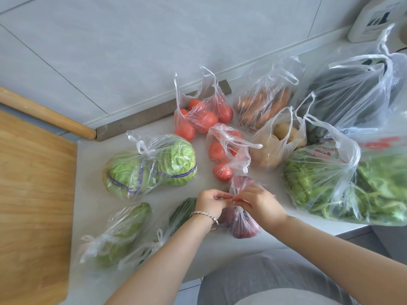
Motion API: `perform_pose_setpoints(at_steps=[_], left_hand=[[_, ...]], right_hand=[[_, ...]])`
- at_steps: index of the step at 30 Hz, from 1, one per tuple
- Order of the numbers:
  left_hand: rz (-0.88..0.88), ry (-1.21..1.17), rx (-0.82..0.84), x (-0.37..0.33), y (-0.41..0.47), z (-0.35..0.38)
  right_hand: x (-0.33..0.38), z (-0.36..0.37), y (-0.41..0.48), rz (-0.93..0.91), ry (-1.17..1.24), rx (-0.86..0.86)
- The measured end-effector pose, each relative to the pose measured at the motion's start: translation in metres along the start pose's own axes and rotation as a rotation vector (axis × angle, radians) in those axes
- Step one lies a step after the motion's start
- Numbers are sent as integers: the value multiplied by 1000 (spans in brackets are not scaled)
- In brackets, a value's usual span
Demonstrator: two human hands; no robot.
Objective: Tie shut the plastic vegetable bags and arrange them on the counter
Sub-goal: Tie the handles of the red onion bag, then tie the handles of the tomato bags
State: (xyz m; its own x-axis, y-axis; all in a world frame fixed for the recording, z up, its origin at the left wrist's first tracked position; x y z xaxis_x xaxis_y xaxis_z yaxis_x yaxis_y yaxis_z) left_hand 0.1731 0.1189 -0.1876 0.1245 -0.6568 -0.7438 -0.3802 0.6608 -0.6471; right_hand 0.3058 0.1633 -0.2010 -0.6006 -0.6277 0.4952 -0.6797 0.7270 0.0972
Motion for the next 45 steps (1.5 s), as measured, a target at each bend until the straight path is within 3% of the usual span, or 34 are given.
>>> perform_pose_setpoints(at_steps=[5, 7, 12, 17, 20, 21, 24, 26, 28, 31, 33, 35, 37, 41, 45], left_hand=[[123, 214, -8, -2, -3, 0], [200, 360, -22, -1, -3, 0], [246, 467, -53, -3, 3, -1], [254, 637, 8, -14, 11, -3], [418, 666, -7, -38, 16, -8], [514, 629, 6, -47, 16, -7], [783, 639, 133, -66, 16, 1], [824, 748, 199, -70, 17, 10], [844, 774, 182, -74, 17, 18], [734, 554, 114, -81, 11, 20], [598, 398, 43, -87, 6, 11], [576, 296, -74, -90, 2, -3], [646, 243, -195, -92, 0, -21], [860, 219, -402, -100, 2, -43], [996, 202, -478, -102, 0, -49]], right_hand=[[-5, 1, -10, -155, -328, -56], [-10, 0, -16, -176, -361, -58], [-15, 2, -28, -195, -356, -44], [-16, -3, -20, -72, -220, 173], [-18, -26, -7, 77, -13, 372], [-18, -37, -2, 135, 22, 322], [-20, -70, 17, 305, 46, -88], [-20, -84, 35, 384, 41, -146], [-25, -83, 58, 343, -59, 24], [-28, -69, 87, 298, -346, 298], [-32, -59, 100, 312, -528, 381], [-36, -57, 110, 297, -594, 406], [-37, -58, 117, 274, -480, 320], [-17, -93, 130, 354, 108, 54], [12, -125, 140, 359, 382, -2]])
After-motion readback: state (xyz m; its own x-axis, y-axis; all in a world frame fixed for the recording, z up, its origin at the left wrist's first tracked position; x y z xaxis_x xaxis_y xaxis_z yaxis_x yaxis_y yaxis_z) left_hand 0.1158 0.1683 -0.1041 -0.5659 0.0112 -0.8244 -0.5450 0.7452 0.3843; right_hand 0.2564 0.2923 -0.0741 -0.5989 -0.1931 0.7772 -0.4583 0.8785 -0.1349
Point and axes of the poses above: each hand's wrist, its own y-axis towards the middle knuckle, its own z-axis out of the palm, x = y × z, the point moved 1 cm from there along y, towards the middle knuckle, and after that the axes turned 12 degrees about -y, right-handed, at the moved point
